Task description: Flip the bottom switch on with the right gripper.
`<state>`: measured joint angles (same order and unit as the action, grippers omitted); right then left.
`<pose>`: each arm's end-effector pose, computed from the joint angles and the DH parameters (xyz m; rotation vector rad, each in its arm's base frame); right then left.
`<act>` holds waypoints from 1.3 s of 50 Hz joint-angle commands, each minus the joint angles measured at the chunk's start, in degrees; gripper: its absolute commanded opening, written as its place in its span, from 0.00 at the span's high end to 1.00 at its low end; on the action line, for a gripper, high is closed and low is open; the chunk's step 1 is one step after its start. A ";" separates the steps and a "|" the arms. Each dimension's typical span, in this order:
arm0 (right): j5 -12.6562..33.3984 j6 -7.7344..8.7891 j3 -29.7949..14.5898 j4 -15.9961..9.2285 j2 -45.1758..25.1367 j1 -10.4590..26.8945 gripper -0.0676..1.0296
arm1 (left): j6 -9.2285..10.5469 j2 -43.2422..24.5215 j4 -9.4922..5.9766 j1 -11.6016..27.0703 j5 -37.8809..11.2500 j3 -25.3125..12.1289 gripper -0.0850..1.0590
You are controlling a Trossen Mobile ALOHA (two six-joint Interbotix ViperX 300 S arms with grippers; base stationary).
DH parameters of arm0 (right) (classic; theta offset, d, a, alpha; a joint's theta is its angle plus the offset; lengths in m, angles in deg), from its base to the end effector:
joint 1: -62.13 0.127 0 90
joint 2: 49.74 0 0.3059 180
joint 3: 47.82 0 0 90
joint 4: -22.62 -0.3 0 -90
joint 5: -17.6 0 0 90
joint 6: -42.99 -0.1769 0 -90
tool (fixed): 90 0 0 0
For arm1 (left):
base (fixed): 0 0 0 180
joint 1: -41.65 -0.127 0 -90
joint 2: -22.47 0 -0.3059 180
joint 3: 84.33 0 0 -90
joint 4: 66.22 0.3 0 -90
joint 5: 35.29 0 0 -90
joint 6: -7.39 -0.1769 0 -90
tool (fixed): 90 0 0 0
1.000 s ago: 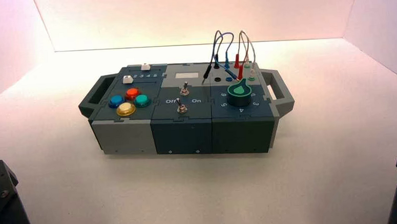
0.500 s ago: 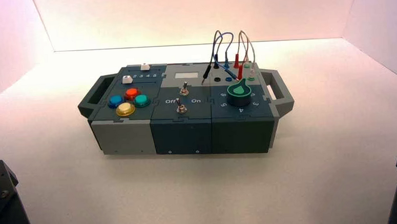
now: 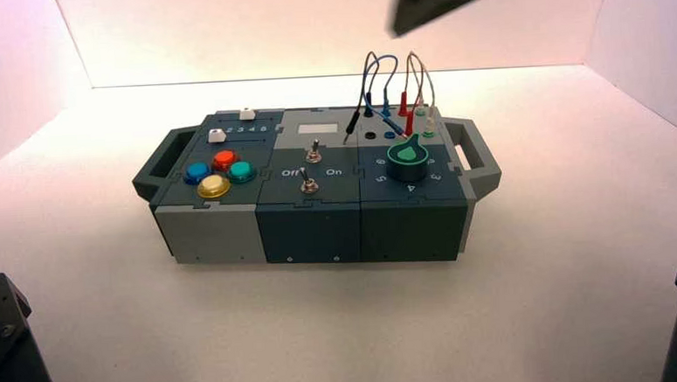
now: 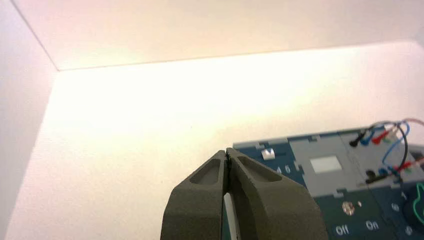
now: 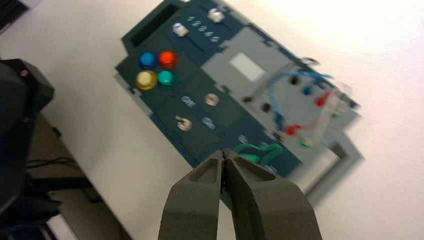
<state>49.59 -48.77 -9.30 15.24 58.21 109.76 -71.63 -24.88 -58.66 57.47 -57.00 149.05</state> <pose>0.1895 0.2256 0.1729 -0.2286 0.9284 0.7683 0.2303 -0.0563 0.2018 0.0244 0.5641 -0.2020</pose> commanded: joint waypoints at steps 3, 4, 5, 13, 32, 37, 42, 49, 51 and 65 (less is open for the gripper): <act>-0.62 -0.18 -7.73 -2.55 -8.70 5.10 0.96 | 0.09 -0.79 0.00 1.05 0.09 -1.85 0.95; -0.70 -0.18 -8.44 -2.72 -10.02 5.80 0.96 | 0.09 -0.70 0.00 1.05 0.09 -1.85 0.95; -0.62 -0.18 -8.88 -2.81 -10.63 6.24 0.96 | 0.09 -0.70 -0.09 1.05 0.09 -1.85 0.95; -0.53 -0.18 -14.06 -3.96 -19.51 10.55 0.96 | 0.09 -0.53 0.00 1.05 0.00 -1.85 0.95; 2.11 0.09 -19.16 -4.39 -29.53 12.48 0.96 | 0.44 -9.76 -0.97 2.20 -3.43 -2.46 0.95; 2.11 0.18 -19.25 -4.31 -29.36 12.48 0.96 | 0.44 -13.54 -0.97 2.90 -4.13 -3.25 0.95; 2.02 0.35 -18.72 -3.78 -28.04 12.48 0.96 | 0.26 -23.47 -1.05 4.92 -6.06 -5.89 0.95; 1.67 0.44 -18.19 -3.08 -27.16 12.30 0.96 | 0.18 -32.87 -1.05 5.01 -7.47 -8.61 0.95; 1.49 0.44 -18.02 -3.08 -27.07 12.22 0.96 | 0.09 -34.63 -1.05 5.01 -7.73 -9.05 0.95; 0.44 0.26 -16.96 -2.99 -26.10 12.13 0.96 | 0.35 -45.97 -1.14 5.01 -8.44 -13.36 0.95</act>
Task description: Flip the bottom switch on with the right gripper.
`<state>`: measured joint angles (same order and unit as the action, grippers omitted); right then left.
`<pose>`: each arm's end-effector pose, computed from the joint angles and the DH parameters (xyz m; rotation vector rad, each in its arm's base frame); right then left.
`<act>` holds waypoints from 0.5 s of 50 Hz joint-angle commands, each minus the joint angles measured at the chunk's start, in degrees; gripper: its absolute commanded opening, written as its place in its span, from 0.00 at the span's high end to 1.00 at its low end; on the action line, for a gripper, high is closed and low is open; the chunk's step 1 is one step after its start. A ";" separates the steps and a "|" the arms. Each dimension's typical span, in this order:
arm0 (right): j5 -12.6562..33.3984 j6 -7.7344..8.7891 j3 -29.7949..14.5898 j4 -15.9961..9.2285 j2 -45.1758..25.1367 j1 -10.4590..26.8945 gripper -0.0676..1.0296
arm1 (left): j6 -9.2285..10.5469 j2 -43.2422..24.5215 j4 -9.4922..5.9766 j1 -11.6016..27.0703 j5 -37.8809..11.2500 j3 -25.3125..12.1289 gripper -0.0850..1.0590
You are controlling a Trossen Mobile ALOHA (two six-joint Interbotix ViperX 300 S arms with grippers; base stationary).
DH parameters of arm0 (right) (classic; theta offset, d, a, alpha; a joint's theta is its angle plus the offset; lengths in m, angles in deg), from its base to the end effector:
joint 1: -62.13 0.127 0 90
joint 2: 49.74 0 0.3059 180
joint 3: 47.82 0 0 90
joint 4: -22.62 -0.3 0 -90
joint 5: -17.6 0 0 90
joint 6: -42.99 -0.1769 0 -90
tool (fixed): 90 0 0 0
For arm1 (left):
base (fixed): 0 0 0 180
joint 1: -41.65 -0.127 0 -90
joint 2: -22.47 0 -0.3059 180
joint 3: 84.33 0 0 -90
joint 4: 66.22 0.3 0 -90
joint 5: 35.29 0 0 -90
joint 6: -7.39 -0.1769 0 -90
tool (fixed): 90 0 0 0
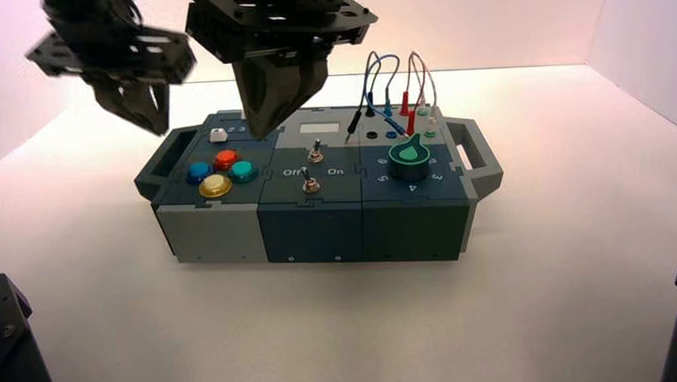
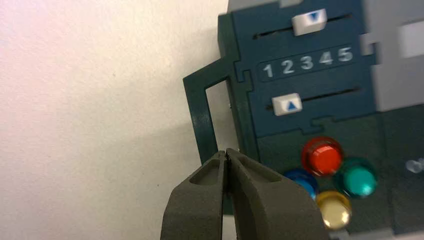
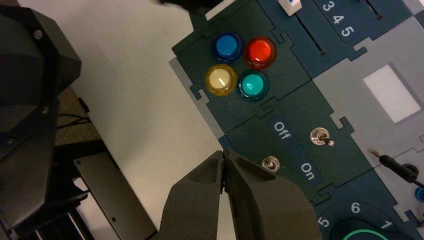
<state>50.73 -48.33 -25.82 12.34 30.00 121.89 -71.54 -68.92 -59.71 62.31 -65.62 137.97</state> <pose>0.1778 0.3393 0.1084 -0.4009 1.1366 0.9083 0.2594 -0.0870 0.0559 0.1868 1.2739 -0.1992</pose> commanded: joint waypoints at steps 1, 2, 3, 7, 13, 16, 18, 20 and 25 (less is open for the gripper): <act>-0.70 -0.18 -0.35 -0.09 2.11 0.00 0.96 | 0.26 -2.46 -0.09 0.18 0.35 -2.29 0.95; -0.70 -0.18 -0.35 -0.09 2.11 0.00 0.96 | 0.26 -2.99 -0.09 0.18 0.44 -2.46 0.95; -0.70 -0.18 -0.26 -0.09 2.11 0.09 0.96 | 0.26 -3.52 -0.09 0.18 0.62 -2.55 0.95; -0.88 -0.18 0.09 -0.09 2.20 0.00 0.96 | 0.35 -5.19 -0.09 0.18 1.49 -2.81 0.95; -0.88 -0.18 0.35 -0.09 2.02 0.00 0.96 | 0.26 -8.44 -0.09 0.18 2.90 -3.52 0.95; -0.88 -0.26 0.35 -0.18 1.76 0.00 0.96 | 0.26 -10.02 -0.09 0.18 3.34 -3.87 0.95; -0.88 -0.26 0.26 -0.18 1.76 0.00 0.96 | 0.26 -11.43 -0.09 0.18 3.69 -4.22 0.95; -0.88 -0.26 0.35 -0.26 1.67 0.00 0.96 | 0.26 -12.57 -0.09 0.18 3.87 -4.66 0.95; -0.88 -0.26 0.53 -0.09 1.41 -0.09 0.96 | 0.26 -15.56 -0.09 0.18 4.04 -5.45 0.95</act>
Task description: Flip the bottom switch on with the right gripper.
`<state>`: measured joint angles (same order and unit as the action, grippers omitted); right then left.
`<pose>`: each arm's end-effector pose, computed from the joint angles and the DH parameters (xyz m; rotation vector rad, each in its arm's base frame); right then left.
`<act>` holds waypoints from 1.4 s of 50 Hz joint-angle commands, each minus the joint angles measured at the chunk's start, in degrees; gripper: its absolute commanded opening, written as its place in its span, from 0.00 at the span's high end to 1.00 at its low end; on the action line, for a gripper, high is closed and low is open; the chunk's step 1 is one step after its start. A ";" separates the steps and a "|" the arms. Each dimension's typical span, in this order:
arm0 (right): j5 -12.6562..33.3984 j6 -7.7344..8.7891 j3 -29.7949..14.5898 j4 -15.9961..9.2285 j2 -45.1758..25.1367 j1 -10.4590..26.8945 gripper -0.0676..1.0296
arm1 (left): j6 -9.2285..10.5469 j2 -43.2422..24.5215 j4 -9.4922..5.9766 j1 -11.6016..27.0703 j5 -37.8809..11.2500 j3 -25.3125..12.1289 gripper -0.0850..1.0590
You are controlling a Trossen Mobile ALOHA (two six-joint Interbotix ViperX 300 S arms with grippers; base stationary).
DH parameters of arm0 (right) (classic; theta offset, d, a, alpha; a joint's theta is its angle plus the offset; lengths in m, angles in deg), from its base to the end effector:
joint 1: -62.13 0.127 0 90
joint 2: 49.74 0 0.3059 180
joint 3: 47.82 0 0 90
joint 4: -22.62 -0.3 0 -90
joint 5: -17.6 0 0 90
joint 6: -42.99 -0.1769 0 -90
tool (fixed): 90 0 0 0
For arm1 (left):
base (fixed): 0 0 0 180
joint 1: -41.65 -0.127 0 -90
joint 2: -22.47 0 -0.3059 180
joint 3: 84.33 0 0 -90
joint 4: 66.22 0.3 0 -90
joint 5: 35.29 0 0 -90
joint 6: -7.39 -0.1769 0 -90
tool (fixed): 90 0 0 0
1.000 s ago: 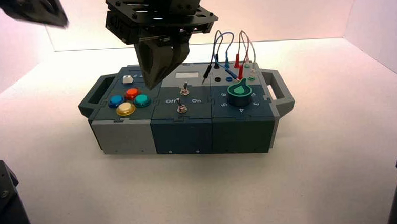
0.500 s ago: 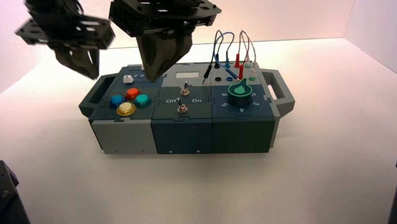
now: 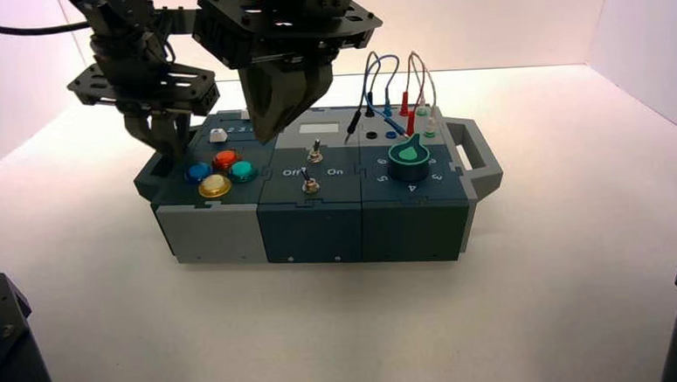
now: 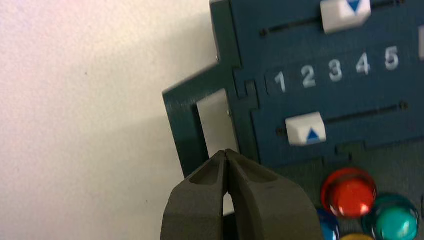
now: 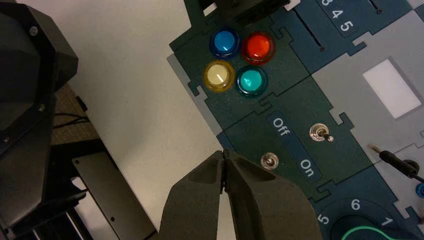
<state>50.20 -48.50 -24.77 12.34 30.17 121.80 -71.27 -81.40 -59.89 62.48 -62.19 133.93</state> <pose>0.1764 0.3351 0.1042 -0.4005 1.1432 0.9014 0.2756 -0.0954 0.0138 0.2005 1.3609 -0.1945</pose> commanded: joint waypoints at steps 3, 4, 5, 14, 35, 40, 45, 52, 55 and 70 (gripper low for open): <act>-0.35 -0.09 -0.53 -0.09 0.35 -0.09 0.96 | -0.18 -5.71 0.26 0.00 0.44 -1.93 0.95; -0.35 -0.09 -0.53 -0.09 0.09 -0.09 0.96 | -0.26 -6.06 0.35 0.00 0.26 -2.29 0.95; -0.35 -0.09 -0.62 -0.09 -0.09 -0.18 0.96 | -0.35 -6.24 0.35 0.00 0.18 -2.37 0.95; -0.35 0.00 -0.44 0.00 -3.34 -1.05 0.96 | -0.62 -6.94 0.44 0.00 0.09 -2.99 0.95; -0.26 0.26 -1.76 1.49 -5.89 -3.43 0.96 | -0.88 -7.38 0.44 0.00 -0.18 -3.34 0.95; -0.26 0.26 -2.02 1.49 -6.33 -3.69 0.96 | -0.79 -7.38 0.44 0.00 -0.18 -3.34 0.95; -0.09 0.35 -2.81 1.49 -7.47 -3.69 0.96 | -0.88 -7.38 0.44 0.00 -0.18 -3.34 0.95; 0.26 0.26 -3.78 1.49 -8.79 -3.69 0.96 | -0.88 -7.47 0.44 0.00 -0.44 -3.34 0.95; 0.26 0.35 -4.04 1.49 -9.14 -3.69 0.96 | -0.88 -7.56 0.44 0.00 -0.44 -3.34 0.95; 0.35 0.35 -3.69 1.67 -9.76 -4.39 0.96 | -0.97 -7.82 0.44 0.00 -0.79 -3.43 0.95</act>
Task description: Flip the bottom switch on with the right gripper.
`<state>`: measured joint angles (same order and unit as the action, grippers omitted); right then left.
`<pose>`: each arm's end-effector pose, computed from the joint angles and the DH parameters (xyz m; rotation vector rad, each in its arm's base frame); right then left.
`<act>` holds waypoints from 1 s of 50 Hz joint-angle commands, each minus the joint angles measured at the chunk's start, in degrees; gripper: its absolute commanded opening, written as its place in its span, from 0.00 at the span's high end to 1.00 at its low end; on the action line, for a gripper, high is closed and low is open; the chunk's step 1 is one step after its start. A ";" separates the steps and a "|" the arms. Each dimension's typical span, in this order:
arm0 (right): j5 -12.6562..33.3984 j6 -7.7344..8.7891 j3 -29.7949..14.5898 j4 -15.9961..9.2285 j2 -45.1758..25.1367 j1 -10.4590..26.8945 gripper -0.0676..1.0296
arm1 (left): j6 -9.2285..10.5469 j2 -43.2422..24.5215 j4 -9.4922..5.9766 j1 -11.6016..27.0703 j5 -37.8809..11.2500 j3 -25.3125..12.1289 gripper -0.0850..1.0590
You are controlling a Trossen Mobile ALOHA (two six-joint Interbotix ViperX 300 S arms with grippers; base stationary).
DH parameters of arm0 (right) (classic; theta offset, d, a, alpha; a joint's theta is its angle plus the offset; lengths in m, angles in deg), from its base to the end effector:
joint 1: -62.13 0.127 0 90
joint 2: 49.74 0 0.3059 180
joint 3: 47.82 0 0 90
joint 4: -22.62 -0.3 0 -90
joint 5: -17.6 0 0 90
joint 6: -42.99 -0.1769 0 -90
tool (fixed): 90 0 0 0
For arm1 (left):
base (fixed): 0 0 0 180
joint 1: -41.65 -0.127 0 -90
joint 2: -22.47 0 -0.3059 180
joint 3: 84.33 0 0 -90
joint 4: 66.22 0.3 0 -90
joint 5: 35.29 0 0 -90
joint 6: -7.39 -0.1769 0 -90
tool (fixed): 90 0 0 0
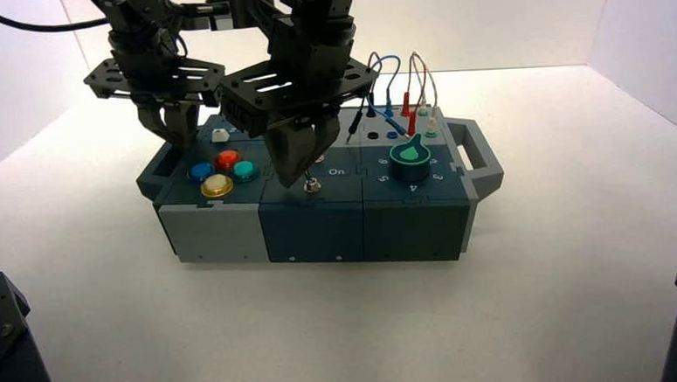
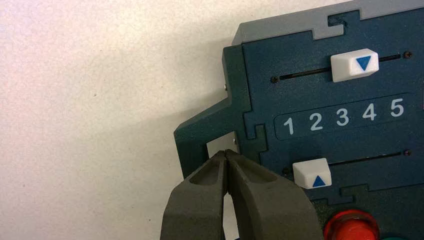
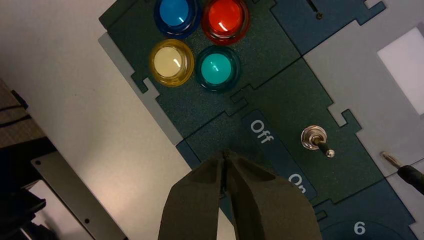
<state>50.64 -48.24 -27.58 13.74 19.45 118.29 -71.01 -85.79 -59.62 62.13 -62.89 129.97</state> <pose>0.2016 0.3274 0.0467 -0.4599 1.2668 0.8080 0.2927 -0.0992 0.0053 0.2022 1.3796 -0.1835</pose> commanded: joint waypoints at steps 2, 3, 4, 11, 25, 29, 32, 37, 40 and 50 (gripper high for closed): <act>0.09 0.00 -0.79 0.35 1.05 -1.23 0.96 | -1.23 -3.43 0.18 0.35 -0.09 0.53 0.95; 0.18 0.00 -0.79 0.35 1.05 -1.32 0.96 | -1.32 -3.43 0.18 0.35 -0.09 0.53 0.95; 0.26 0.00 -0.79 0.53 1.23 -1.58 0.96 | -1.32 -3.43 0.18 0.35 -0.18 0.53 0.95; 0.62 0.00 -0.18 1.14 1.93 -2.81 0.96 | -1.32 -3.78 0.18 0.35 -0.26 0.44 0.95; 1.14 0.00 1.41 1.85 3.60 -5.45 0.96 | -1.67 -5.10 0.26 0.35 -1.23 -0.35 0.95; 1.05 0.00 1.76 2.02 4.04 -6.24 0.96 | -1.93 -5.36 0.35 0.35 -1.32 -0.53 0.95; 1.05 0.00 1.67 2.02 4.22 -6.50 0.96 | -2.02 -5.54 0.26 0.35 -1.41 -0.62 0.95; 1.05 0.00 1.76 2.11 4.22 -6.77 0.96 | -2.02 -5.54 0.26 0.35 -1.41 -0.62 0.95; 1.05 0.00 1.76 2.20 4.22 -6.86 0.96 | -2.02 -5.54 0.26 0.35 -1.41 -0.62 0.95; 0.70 -0.09 2.55 2.46 3.78 -8.00 0.96 | -2.11 -5.80 0.26 0.35 -1.76 -0.62 0.95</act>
<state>51.52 -48.24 -25.12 14.53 22.35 115.92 -71.19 -87.11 -59.71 62.22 -64.39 128.66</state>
